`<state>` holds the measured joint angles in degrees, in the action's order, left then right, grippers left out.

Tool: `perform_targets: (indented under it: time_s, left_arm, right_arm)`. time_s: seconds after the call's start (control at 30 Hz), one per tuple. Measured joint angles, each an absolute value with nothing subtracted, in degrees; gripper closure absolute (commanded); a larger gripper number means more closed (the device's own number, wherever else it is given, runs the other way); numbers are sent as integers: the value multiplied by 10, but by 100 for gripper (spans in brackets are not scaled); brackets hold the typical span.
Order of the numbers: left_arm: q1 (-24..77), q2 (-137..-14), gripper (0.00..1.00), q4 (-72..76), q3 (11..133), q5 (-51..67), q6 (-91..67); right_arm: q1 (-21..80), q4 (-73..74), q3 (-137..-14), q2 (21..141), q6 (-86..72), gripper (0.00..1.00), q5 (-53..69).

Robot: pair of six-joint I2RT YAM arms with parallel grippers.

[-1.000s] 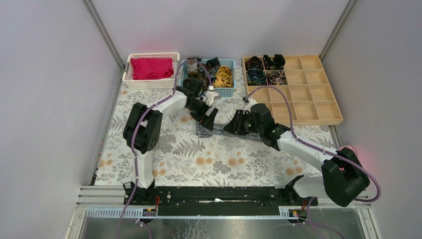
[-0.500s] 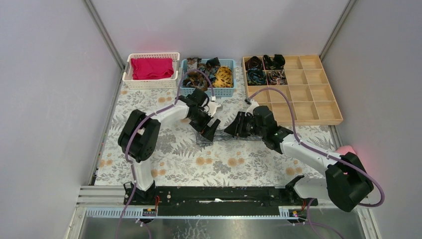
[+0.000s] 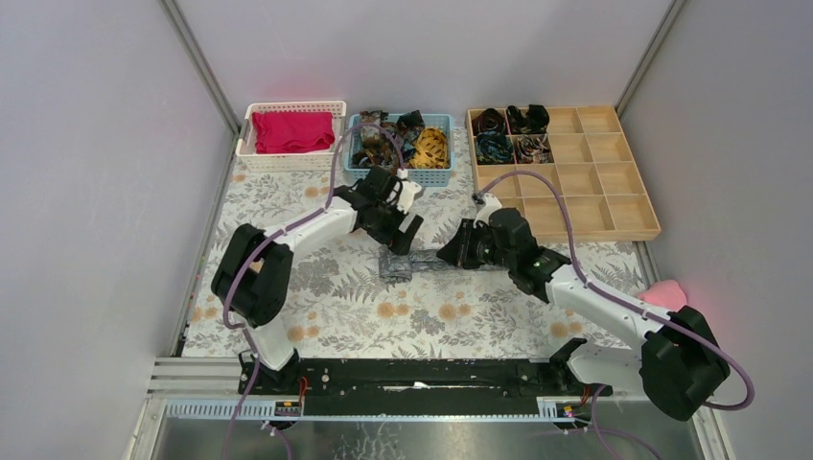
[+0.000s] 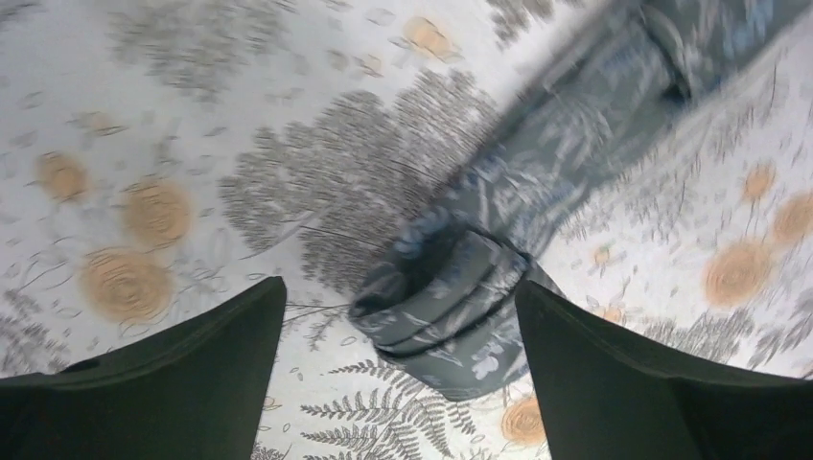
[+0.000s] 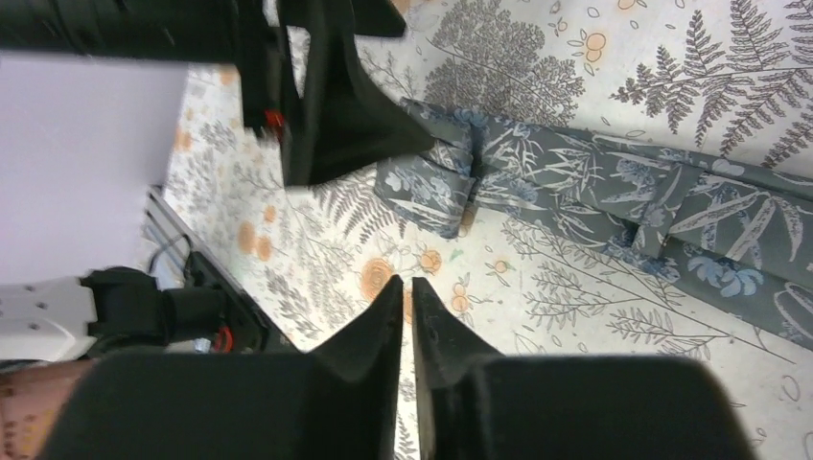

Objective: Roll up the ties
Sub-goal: Roll the tie at the center of the board.

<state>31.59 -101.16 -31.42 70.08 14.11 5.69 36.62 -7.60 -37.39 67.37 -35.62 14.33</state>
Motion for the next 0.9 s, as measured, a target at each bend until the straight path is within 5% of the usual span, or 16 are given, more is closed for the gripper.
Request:
perform_targets:
  time_s: [0.07,0.17,0.27,0.33,0.9]
  left_arm:
    - [299,-1002,16,-299,703,124,34]
    - [267,-996,43,-280,714,116,0]
    - [242,-996,83,-272,731,110,-32]
    - [235,-996,98,-274,750,108,-43]
    - [182,-1124,100,-277,771,241,-55]
  right_arm:
    - [380,-66,-373,672,-349,99,128]
    - [417,-47,-375,676,-329,100,102]
    - [458,-25,-387,698,-308,100,80]
    - [485,-5,-405,724,-291,100,60]
    - [607,14,-516,972,-214,100,-117]
